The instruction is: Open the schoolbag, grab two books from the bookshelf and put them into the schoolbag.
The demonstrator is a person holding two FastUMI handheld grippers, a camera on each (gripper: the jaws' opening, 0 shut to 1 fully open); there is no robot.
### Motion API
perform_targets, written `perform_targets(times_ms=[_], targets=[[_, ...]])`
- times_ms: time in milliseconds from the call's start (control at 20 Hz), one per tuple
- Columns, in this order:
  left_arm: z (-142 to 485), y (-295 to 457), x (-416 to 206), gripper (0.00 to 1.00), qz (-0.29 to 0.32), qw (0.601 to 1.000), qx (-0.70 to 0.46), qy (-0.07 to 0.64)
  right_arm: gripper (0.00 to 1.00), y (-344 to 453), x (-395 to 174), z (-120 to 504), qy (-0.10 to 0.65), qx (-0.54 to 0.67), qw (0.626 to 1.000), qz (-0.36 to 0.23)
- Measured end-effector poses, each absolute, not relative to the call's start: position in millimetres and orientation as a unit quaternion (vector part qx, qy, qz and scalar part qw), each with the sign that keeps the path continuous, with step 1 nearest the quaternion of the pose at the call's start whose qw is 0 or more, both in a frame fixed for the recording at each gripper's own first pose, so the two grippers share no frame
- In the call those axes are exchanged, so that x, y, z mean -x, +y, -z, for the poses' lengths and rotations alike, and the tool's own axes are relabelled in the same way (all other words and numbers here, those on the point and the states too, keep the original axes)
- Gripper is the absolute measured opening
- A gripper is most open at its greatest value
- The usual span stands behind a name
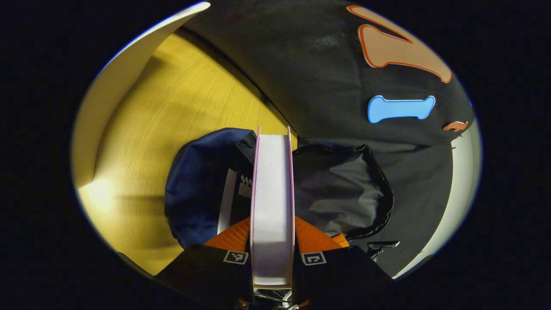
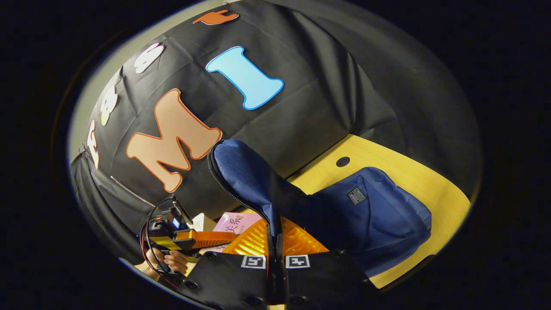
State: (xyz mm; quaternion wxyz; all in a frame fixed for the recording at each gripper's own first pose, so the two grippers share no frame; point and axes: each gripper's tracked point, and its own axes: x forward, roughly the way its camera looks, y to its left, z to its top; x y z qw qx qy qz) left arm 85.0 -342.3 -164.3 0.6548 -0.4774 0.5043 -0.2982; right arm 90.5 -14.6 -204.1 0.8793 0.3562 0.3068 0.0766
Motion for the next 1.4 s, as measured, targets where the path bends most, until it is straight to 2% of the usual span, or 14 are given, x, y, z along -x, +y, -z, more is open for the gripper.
perform_targets(times_ms=[200,300,350,800,900,1200,1250,1400], targets=[[170.0,-362.0,-80.3,0.29,0.301,0.639,0.493,0.507,0.03,-15.9,-91.6,201.3,0.303,-0.359,0.879,-0.083],[173.9,-370.1,-81.0,0.31,0.299,0.634,0.503,0.506,0.03,-16.2,-93.4,199.1,0.300,-0.358,0.880,-0.087],[175.1,-373.1,-80.3,0.29,0.298,0.629,0.509,0.506,0.03,-16.5,-94.0,198.4,0.299,-0.357,0.881,-0.088],[188.1,-414.9,-76.0,0.32,0.298,0.596,0.542,0.512,0.03,-5.5,-99.8,195.9,0.299,-0.340,0.884,-0.117],[190.2,-424.3,-73.8,0.30,0.297,0.590,0.547,0.514,0.03,-2.5,-100.0,195.5,0.299,-0.336,0.884,-0.125],[198.0,-445.3,-69.5,0.30,0.297,0.578,0.554,0.521,0.02,-0.3,-102.3,195.5,0.298,-0.331,0.886,-0.131],[198.6,-445.9,-69.5,0.33,0.297,0.579,0.551,0.522,0.02,-0.9,-103.0,195.9,0.297,-0.331,0.886,-0.131],[196.2,-444.9,-70.9,0.31,0.305,0.590,0.535,0.522,0.03,-2.4,-103.3,196.9,0.295,-0.329,0.887,-0.131]])
